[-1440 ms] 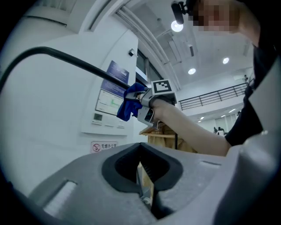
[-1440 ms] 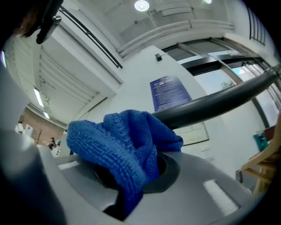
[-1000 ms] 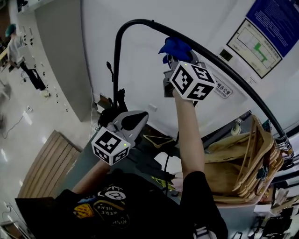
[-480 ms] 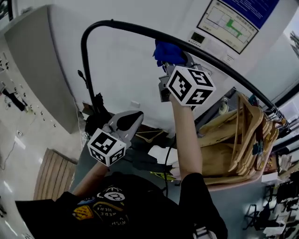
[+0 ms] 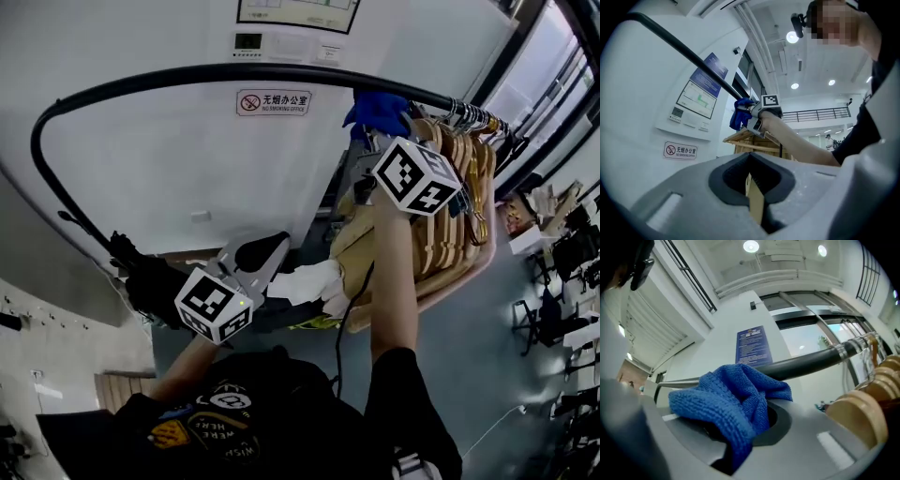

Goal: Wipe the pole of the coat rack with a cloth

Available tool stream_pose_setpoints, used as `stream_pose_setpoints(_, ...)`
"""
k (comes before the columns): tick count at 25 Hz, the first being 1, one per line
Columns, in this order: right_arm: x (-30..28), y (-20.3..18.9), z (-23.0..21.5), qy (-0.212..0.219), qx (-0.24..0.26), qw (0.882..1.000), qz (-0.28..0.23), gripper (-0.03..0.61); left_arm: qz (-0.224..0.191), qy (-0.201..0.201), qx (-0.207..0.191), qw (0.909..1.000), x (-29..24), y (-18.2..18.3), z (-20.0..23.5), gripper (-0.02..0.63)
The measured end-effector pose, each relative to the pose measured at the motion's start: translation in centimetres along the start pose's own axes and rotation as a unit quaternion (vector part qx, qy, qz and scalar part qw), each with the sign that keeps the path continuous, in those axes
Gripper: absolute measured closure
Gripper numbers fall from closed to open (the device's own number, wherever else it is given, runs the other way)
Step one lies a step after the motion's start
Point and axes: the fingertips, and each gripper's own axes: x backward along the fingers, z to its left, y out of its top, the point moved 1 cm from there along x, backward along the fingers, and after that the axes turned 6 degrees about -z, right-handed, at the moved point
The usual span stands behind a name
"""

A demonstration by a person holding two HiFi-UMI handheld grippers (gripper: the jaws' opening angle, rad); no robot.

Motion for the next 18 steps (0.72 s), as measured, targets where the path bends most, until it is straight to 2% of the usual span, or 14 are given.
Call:
stream_pose_setpoints(3,1.1,0.7,-3.2,-0.038,-0.003,0.999,-0.016,0.541,0.004,-0.002,0.001,1.0000,-0.4,-0.4,-0.6,0.612)
stream_pose_setpoints(7,0.4,0.4,-2.0,-0.027,-0.023,0.999,-0.019,0.543,-0.004,0.040,-0.014,0.9991,1.0,0.0,0.7,0.612)
stream_pose_setpoints(10,-1.2,-0.5,2.4,0.026,-0.039,0.999,-0.017,0.543,-0.016,0.093,-0.022,0.9953,3.5,1.1,2.9,0.612)
stream_pose_setpoints(13,-3.6,-1.9,8.7,0.093,-0.050,0.994,-0.008,0.543,-0.026,0.146,-0.030,0.9885,6.8,2.2,4.5,0.612)
stream_pose_setpoints(18,-7.1,-4.5,21.4,0.217,-0.072,0.973,0.012,0.543,-0.038,0.242,-0.045,0.9685,13.5,3.5,6.2,0.612)
